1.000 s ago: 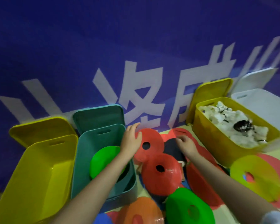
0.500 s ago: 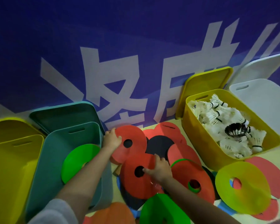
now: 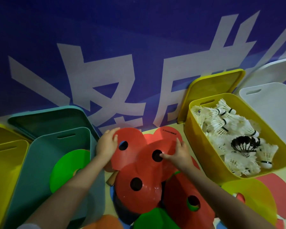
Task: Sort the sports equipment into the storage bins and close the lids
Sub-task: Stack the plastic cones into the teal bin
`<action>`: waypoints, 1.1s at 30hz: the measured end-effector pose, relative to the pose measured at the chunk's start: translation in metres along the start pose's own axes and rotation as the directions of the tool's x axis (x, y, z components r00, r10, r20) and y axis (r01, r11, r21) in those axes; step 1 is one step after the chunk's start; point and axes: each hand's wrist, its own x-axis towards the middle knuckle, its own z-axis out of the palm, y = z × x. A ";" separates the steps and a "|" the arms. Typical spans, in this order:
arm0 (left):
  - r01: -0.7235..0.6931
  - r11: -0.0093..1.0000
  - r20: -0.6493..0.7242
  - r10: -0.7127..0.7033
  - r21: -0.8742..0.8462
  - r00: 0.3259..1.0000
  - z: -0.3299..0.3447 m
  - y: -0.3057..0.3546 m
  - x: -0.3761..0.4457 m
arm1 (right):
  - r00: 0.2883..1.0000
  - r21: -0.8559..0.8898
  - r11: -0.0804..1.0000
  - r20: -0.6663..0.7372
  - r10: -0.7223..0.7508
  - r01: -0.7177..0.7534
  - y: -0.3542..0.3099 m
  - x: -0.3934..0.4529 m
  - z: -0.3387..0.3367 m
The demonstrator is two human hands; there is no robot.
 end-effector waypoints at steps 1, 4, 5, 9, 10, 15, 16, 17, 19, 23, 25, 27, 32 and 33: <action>-0.050 0.999 -0.023 0.050 -0.017 0.998 -0.007 0.004 -0.003 | 0.999 0.033 0.999 0.005 0.039 -0.039 0.001 0.001 0.001; -0.166 0.985 -0.100 0.161 -0.043 0.982 -0.034 0.008 -0.013 | 0.997 0.189 0.980 -0.030 0.070 -0.063 -0.003 0.001 -0.002; -0.181 0.982 -0.136 0.173 -0.053 0.976 -0.044 0.009 -0.016 | 0.998 0.256 0.966 -0.029 0.050 -0.041 -0.007 0.000 -0.003; -0.174 0.965 -0.274 0.117 -0.195 0.955 -0.083 0.008 -0.032 | 0.999 0.369 0.929 -0.045 -0.014 0.029 -0.029 -0.012 -0.011; -0.172 0.956 -0.293 0.098 -0.237 0.951 -0.091 0.005 -0.036 | 0.995 0.348 0.934 -0.082 -0.052 0.077 -0.038 -0.018 -0.016; -0.139 0.898 -0.321 -0.003 -0.417 0.947 -0.120 -0.007 -0.069 | 0.814 0.100 0.862 -0.400 -0.422 0.496 -0.081 -0.066 -0.033; -0.135 0.887 -0.324 -0.018 -0.442 0.946 -0.123 -0.009 -0.077 | 0.762 0.063 0.822 -0.419 -0.493 0.567 -0.084 -0.074 -0.032; -0.122 0.871 -0.317 -0.041 -0.476 0.948 -0.124 -0.013 -0.084 | 0.723 0.029 0.785 -0.414 -0.554 0.619 -0.085 -0.081 -0.029; -0.072 0.819 -0.269 -0.103 -0.570 0.958 -0.126 -0.021 -0.097 | 0.682 -0.051 0.742 -0.354 -0.640 0.669 -0.076 -0.094 -0.016; 0.019 0.792 -0.201 -0.178 -0.610 0.963 -0.123 -0.032 -0.118 | 0.772 -0.228 0.773 -0.115 -0.626 0.592 -0.024 -0.107 0.028; 0.059 0.805 -0.186 -0.207 -0.590 0.961 -0.120 -0.035 -0.124 | 0.838 -0.267 0.813 -0.034 -0.545 0.518 0.001 -0.115 0.045; 0.095 0.798 -0.155 -0.230 -0.595 0.961 -0.118 -0.037 -0.128 | 0.875 -0.230 0.857 -0.040 -0.482 0.462 0.015 -0.122 0.052; 0.142 0.786 -0.118 -0.263 -0.602 0.957 -0.116 -0.038 -0.132 | 0.944 -0.109 0.990 -0.308 -0.120 0.090 0.015 -0.116 0.041; 0.157 0.781 -0.113 -0.280 -0.604 0.953 -0.116 -0.037 -0.132 | 0.955 -0.108 0.994 -0.294 -0.035 0.003 0.014 -0.110 0.040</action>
